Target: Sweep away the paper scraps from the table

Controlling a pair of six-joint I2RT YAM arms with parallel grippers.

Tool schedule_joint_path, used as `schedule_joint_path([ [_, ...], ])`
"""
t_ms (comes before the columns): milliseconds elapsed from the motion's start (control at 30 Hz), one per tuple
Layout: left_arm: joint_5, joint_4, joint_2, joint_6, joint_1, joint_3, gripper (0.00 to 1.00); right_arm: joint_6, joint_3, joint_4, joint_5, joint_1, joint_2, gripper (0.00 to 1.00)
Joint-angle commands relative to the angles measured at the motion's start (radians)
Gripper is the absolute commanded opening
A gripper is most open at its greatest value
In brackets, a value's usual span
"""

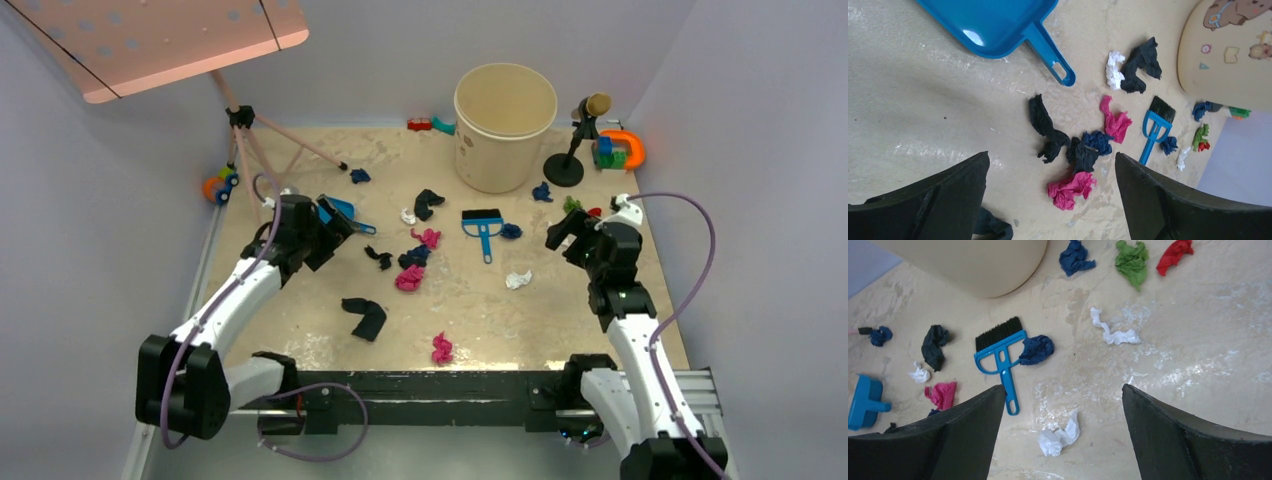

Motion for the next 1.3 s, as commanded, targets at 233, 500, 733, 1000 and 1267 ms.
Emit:
schedule_joint_path([
  [233, -0.165, 0.036, 0.109, -0.149, -0.036, 0.114, 0.98, -0.068, 0.157, 0.145, 0.088, 0.305, 0.261, 0.88],
  [500, -0.302, -0.137, 0.012, -0.054, -0.033, 0.142, 1.00, -0.048, 0.296, 0.211, 0.082, 0.448, 0.590, 0.77],
  [733, -0.378, -0.223, -0.106, -0.013, -0.031, 0.083, 0.99, -0.036, 0.359, 0.219, 0.087, 0.471, 0.814, 0.68],
  [1000, -0.371, -0.210, -0.189, -0.004, -0.031, 0.013, 0.98, -0.020, 0.407, 0.167, 0.133, 0.488, 0.951, 0.60],
  [1267, -0.360, -0.213, -0.205, 0.013, -0.031, 0.017, 0.98, -0.003, 0.468, 0.068, 0.236, 0.507, 1.043, 0.46],
])
